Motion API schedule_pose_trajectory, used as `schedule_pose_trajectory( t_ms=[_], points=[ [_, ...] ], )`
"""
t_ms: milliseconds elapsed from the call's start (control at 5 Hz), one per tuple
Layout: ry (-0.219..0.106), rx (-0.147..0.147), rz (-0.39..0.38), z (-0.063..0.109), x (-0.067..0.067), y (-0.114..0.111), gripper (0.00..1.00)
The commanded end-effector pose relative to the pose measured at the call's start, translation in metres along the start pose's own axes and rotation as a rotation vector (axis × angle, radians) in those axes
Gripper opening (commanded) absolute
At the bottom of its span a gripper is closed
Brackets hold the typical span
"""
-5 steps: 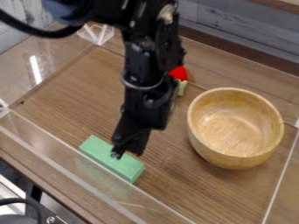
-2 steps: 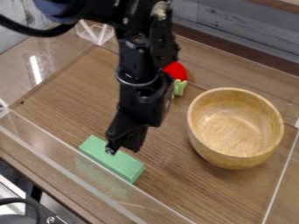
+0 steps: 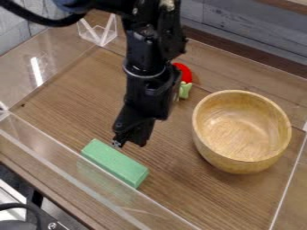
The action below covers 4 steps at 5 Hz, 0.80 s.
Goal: Put the green block in the brown bowl
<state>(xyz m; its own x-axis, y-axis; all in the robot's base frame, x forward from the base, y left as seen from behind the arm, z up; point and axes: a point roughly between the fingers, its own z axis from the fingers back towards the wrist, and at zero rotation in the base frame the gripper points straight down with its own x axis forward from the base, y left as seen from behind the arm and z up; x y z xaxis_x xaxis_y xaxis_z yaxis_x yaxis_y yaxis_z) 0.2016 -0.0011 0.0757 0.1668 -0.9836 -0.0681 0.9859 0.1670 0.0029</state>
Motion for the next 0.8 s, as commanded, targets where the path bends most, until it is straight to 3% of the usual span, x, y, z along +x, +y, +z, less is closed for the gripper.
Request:
schedule_pose_trajectory(
  t_ms=[0, 600],
  points=[
    [-0.017, 0.014, 0.029, 0.002, 0.000, -0.004, 1.00],
    [-0.051, -0.028, 0.070, -0.021, 0.002, -0.016, 1.00]
  ],
)
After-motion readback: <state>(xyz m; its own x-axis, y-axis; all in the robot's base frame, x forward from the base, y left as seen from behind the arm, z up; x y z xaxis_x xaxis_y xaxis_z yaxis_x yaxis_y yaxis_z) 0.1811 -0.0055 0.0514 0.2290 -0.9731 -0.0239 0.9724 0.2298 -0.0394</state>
